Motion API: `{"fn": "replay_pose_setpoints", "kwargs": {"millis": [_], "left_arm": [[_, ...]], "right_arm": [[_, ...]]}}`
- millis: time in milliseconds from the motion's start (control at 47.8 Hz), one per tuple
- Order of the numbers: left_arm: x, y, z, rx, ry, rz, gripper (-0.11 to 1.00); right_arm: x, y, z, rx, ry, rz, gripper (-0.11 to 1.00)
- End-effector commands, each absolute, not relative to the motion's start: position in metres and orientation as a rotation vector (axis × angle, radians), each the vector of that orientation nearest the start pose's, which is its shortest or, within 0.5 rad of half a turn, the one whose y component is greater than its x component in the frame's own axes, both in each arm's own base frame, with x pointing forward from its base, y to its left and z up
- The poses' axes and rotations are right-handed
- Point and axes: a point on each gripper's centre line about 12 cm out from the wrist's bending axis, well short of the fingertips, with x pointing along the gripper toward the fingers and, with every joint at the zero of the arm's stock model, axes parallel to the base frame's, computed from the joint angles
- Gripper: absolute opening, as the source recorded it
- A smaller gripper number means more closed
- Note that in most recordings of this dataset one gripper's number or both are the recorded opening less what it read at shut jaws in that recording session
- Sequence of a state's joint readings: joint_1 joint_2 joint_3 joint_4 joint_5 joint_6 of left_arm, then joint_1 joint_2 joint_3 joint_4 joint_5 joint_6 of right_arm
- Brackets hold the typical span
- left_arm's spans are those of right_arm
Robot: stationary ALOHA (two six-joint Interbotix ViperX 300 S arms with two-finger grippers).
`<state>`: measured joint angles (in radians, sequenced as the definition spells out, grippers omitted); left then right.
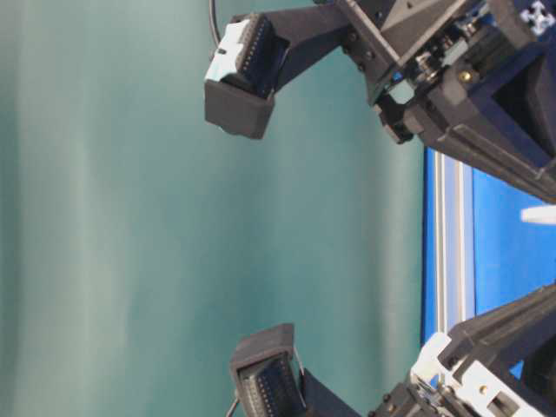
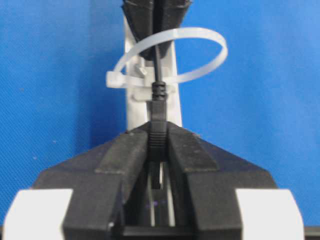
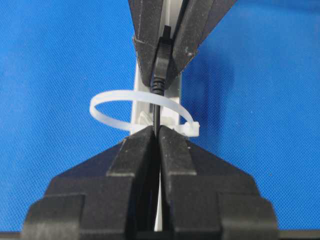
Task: Insert the wire through the string loop located in the center.
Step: 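Open the right gripper and pull the cable leftward with the left gripper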
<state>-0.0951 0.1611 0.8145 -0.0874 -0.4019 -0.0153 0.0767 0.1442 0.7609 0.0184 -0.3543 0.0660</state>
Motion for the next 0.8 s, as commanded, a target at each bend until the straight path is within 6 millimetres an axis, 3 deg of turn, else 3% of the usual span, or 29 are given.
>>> {"fn": "replay_pose_setpoints", "kwargs": {"millis": [0, 126, 356, 419, 586, 774], "left_arm": [[0.378, -0.030, 0.113, -0.060, 0.538, -0.029, 0.07], [0.378, -0.030, 0.113, -0.059, 0.538, -0.030, 0.07], [0.376, -0.029, 0.115, -0.061, 0.535, -0.028, 0.07], [0.373, -0.030, 0.115, -0.059, 0.536, -0.030, 0.07], [0.355, -0.029, 0.117, -0.059, 0.546, -0.032, 0.07], [0.321, -0.031, 0.123, -0.054, 0.541, -0.046, 0.07]], "right_arm": [[0.392, 0.031, 0.127, 0.058, 0.516, 0.051, -0.02], [0.392, 0.031, 0.128, 0.062, 0.518, 0.050, 0.12], [0.390, 0.035, 0.133, 0.054, 0.507, 0.062, 0.78], [0.389, 0.035, 0.136, 0.054, 0.501, 0.064, 0.91], [0.383, 0.037, 0.144, 0.052, 0.491, 0.071, 0.88], [0.377, 0.040, 0.148, 0.050, 0.494, 0.081, 0.88]]}}
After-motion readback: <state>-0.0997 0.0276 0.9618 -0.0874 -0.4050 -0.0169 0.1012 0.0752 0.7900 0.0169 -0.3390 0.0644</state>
